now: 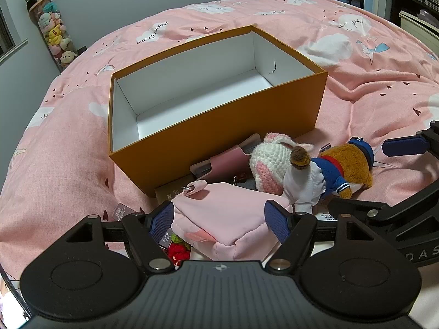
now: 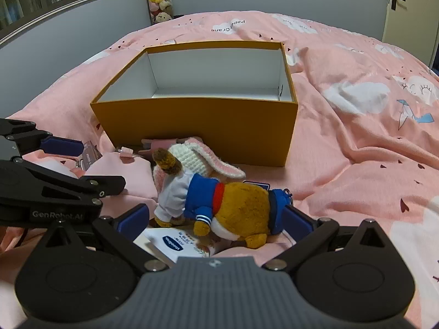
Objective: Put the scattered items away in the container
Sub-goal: 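Move both grippers toward the bunny and duck plushes beside the box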
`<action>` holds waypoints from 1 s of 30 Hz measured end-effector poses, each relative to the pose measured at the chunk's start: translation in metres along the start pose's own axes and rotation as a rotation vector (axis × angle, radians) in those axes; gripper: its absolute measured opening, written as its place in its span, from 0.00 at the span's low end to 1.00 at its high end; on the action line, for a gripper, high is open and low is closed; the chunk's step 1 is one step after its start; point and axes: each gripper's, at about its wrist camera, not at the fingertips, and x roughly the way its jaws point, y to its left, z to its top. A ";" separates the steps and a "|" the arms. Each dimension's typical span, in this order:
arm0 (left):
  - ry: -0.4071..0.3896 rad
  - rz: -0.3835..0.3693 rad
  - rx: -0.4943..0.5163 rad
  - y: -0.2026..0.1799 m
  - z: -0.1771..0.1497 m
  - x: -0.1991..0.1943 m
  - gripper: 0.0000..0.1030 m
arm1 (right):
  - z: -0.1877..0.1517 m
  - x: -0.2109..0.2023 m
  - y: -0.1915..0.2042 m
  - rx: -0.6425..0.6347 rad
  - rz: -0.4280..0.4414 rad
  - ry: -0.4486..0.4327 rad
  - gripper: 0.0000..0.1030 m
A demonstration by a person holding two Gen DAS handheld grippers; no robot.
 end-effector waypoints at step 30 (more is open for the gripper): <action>0.005 -0.097 -0.014 0.018 0.006 -0.008 0.70 | 0.005 0.000 -0.007 0.023 0.047 -0.008 0.81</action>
